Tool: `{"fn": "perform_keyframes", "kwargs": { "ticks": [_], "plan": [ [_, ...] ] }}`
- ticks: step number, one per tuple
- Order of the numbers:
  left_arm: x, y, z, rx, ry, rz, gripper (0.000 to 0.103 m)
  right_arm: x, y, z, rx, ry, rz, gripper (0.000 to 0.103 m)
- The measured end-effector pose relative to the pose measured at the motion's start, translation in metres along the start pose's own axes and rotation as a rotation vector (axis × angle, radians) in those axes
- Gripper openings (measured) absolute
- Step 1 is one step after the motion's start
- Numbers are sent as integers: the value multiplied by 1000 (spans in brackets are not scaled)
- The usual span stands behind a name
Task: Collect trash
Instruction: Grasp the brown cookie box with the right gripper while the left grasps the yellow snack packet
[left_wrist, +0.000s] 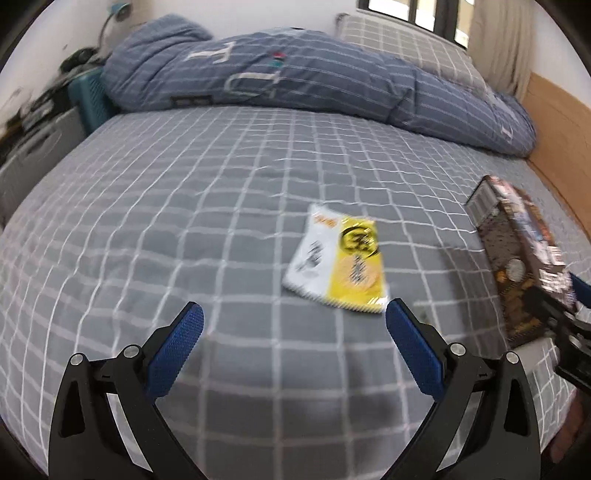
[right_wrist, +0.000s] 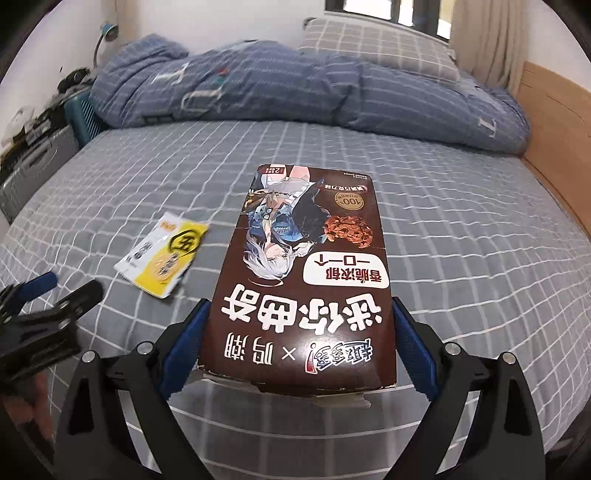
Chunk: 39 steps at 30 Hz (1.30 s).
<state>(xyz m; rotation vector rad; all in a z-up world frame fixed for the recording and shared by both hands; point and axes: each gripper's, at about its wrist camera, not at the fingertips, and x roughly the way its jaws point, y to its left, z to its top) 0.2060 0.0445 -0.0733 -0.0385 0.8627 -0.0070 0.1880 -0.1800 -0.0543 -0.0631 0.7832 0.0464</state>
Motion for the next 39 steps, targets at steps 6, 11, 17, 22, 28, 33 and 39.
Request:
{"fn": "perform_keyframes", "kwargs": {
  "ticks": [6,11,17,22,28,33,39],
  "plan": [
    [35,-29,29,46,45,-35,97,-9,-25,2,-31,6,22,89],
    [73,-49,42,99,114,-24,97,-1,-50,0,2,30,17,89],
    [99,-50,44,105,158,30,97,7,-64,0,39,45,24,89],
    [109,-45,45,102,176,34,95,11,-63,-1,44,46,34,89],
    [120,-39,50,73,209,37,73,13,-60,0,43,50,43,89],
    [122,-34,51,82,199,66,53,14,-60,-1,45,53,48,89],
    [120,-28,49,81,179,73,35,14,-59,0,38,53,57,89]
  ]
}}
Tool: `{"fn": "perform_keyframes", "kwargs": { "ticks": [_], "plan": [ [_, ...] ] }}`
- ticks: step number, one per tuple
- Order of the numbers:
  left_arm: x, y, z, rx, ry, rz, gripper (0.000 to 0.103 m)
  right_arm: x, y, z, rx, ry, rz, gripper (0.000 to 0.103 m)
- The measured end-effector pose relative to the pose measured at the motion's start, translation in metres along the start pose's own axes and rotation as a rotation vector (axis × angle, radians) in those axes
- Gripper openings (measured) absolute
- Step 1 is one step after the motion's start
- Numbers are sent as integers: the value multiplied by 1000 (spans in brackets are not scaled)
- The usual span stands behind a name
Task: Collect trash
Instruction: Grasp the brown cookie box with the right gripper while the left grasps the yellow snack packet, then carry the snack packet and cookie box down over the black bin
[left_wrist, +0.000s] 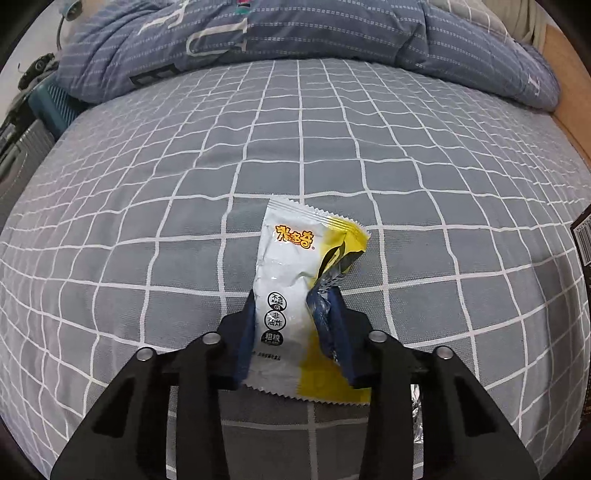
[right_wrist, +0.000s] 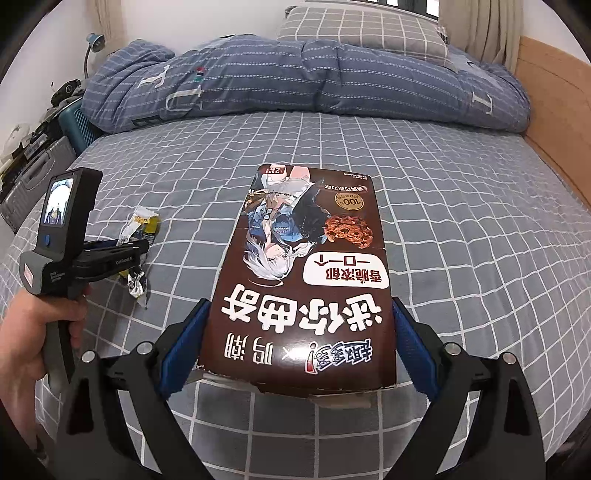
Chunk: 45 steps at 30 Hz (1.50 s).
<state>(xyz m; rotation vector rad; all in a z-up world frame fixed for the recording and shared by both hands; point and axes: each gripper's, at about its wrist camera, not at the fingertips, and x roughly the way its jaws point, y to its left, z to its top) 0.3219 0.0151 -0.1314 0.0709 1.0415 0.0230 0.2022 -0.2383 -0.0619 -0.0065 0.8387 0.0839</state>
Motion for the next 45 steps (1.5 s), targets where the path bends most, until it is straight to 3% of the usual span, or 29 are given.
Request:
{"fn": "perform_keyframes", "kwargs": {
  "ticks": [6,14,21,29,45],
  "plan": [
    [-11,1,-2,-20,-27,2,33,1,0,0,1,-6,1,89],
    [-65,4,-18,-75,-103,-54,33,-5,3,0,4,-24,-1,89],
    [-112,0,-37,-94,-145,-90,33,-28,15,2,5,-69,17,89],
    [-153,10,-81,-154,-166,-116,33,-72,38,-14,-51,-130,15,89],
    [-213,-4,-123,-116,-221,-145,33,-119,47,-41,-74,-156,-13,89]
  ]
}}
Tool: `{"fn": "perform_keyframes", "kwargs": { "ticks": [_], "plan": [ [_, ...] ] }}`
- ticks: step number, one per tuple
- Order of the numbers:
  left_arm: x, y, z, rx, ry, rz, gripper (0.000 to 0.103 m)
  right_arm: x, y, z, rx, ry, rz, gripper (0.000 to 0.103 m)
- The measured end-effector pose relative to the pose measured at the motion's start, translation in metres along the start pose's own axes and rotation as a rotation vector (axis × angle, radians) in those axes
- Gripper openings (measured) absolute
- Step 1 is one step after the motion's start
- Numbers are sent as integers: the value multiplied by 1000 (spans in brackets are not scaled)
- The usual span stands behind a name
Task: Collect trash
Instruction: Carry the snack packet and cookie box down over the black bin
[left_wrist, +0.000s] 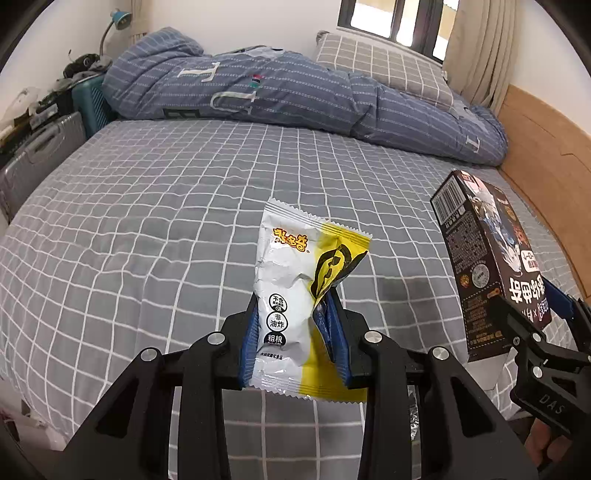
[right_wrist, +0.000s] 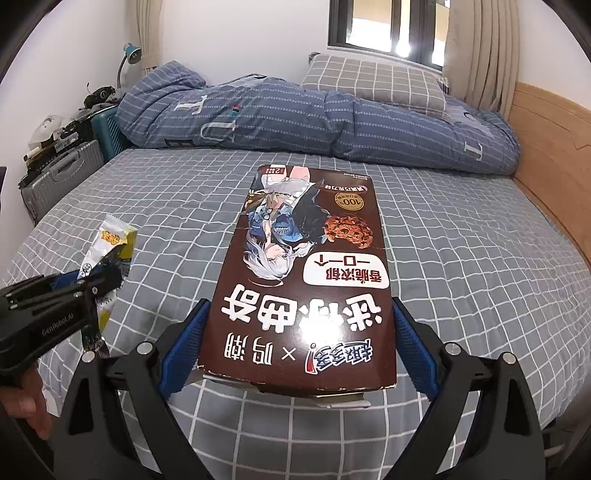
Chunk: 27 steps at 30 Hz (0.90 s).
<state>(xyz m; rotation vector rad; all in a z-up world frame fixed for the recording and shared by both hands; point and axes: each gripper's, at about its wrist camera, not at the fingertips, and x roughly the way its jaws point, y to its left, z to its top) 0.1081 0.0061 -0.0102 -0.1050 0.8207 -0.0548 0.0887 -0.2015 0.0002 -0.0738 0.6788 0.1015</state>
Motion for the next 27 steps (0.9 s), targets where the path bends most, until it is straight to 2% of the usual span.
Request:
{"fn": "perform_keyframes", "kwargs": {
  "ticks": [11,27],
  "plan": [
    [-36,-7,-36,9,3,-14,33,-39,7,-12,2,-10,7,89],
    [-78,-14,-98,-9,31,-36,33,-87,17,-63,2,21,14,89]
  ]
}}
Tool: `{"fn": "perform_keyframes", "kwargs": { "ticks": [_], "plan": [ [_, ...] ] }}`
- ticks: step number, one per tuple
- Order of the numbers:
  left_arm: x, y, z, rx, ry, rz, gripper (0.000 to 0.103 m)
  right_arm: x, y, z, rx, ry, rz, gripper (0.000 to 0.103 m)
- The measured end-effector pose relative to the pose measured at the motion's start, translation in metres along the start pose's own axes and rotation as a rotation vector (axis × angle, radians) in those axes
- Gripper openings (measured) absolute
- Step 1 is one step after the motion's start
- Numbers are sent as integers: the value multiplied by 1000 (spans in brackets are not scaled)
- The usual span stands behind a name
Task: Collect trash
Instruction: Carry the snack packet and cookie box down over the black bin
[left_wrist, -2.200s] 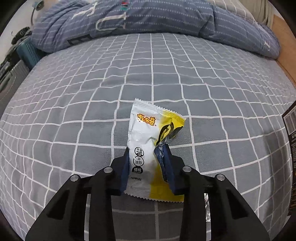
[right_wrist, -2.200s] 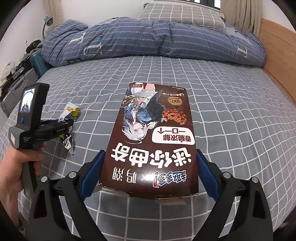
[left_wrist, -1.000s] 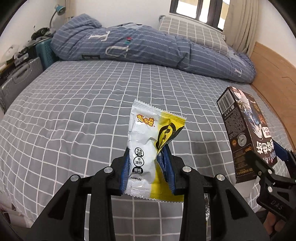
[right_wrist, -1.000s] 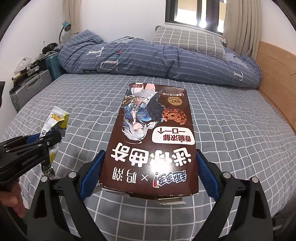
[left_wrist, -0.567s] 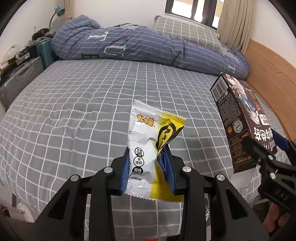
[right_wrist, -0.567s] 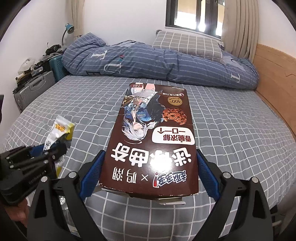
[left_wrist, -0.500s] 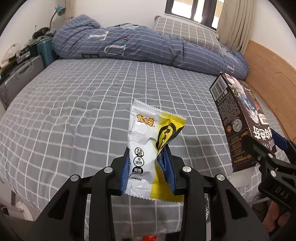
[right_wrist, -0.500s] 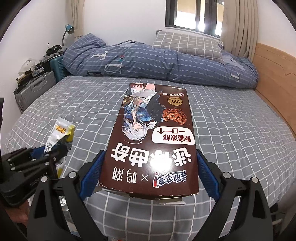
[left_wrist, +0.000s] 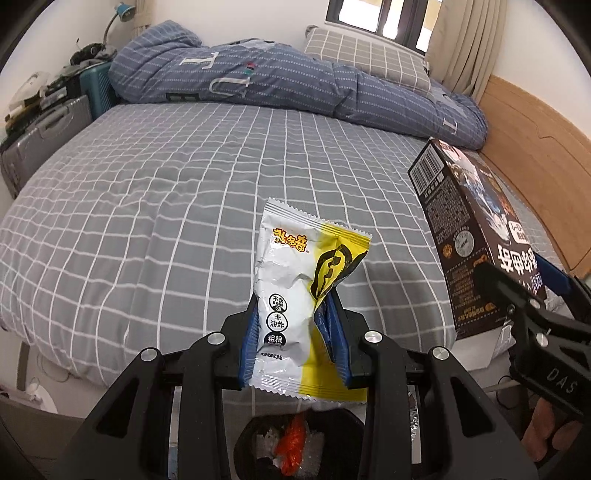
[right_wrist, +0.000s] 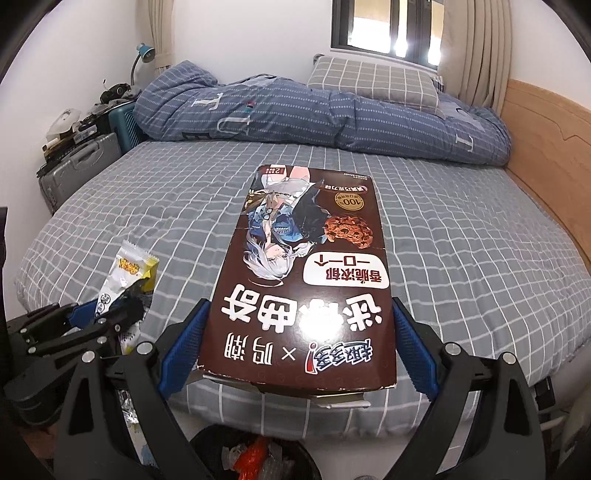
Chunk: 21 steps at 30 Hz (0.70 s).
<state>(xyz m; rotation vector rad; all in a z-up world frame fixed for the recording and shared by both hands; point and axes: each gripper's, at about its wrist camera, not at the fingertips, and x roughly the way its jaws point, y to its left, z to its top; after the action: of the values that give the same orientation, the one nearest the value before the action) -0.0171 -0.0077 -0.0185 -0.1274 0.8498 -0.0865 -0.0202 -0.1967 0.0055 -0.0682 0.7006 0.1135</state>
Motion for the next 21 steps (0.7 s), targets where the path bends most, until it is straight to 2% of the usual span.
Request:
{"fn": "perform_keyframes", "kwargs": {
  "ticks": [15,21],
  "plan": [
    [-43,-3,-41,-10,-16,-27,33,-43,14,-48,-11,11,15,89],
    [-49,-5,-61,2,9,-16,33,-50,20,-68,-23,38,17,89]
  ]
}}
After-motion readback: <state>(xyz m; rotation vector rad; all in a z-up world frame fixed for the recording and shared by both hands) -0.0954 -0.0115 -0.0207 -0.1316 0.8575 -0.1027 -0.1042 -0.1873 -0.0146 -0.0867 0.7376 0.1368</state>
